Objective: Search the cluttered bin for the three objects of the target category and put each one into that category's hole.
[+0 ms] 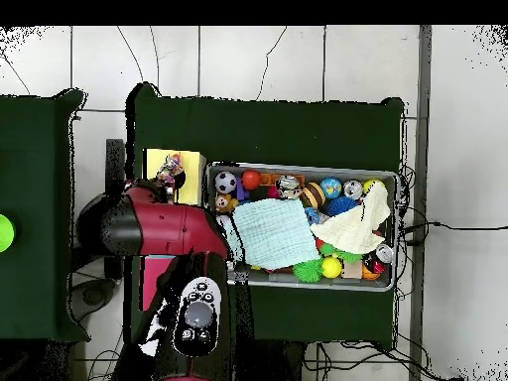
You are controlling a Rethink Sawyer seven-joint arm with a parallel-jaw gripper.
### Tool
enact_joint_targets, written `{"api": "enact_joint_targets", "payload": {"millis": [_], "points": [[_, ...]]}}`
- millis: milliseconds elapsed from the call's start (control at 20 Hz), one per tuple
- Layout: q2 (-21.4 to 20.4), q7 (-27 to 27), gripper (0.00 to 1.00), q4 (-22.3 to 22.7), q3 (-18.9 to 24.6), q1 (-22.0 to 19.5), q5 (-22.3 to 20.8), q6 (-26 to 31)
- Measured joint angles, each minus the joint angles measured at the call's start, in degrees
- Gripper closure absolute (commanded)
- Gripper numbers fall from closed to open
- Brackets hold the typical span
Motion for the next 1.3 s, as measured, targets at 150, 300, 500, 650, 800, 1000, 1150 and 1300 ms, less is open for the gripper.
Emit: {"api": "enact_joint_targets", "payload": {"millis": [150,300,500,650,800,1000,1150,1300], "points": [[0.9,0.0,1.00,0.0,0.0,-0.1,0.0,-0.7],[1.6,0.0,1.00,-0.1,0.0,-0.6,0.0,-1.6],[2.8,0.0,1.00,-0.1,0.1,-1.1,0.0,-3.7],[5.3,0.0,1.00,-0.1,0.5,-1.7,0.0,-8.9],[7.5,0.0,1.00,-0.1,0.8,-2.3,0.0,-13.6],[10.7,0.0,1.00,-0.1,2.1,-3.8,0.0,-22.4],[10.9,0.0,1.00,0.2,2.9,-4.4,-0.4,-25.6],[10.7,0.0,1.00,0.4,3.0,-4.5,-0.6,-25.6]]}}
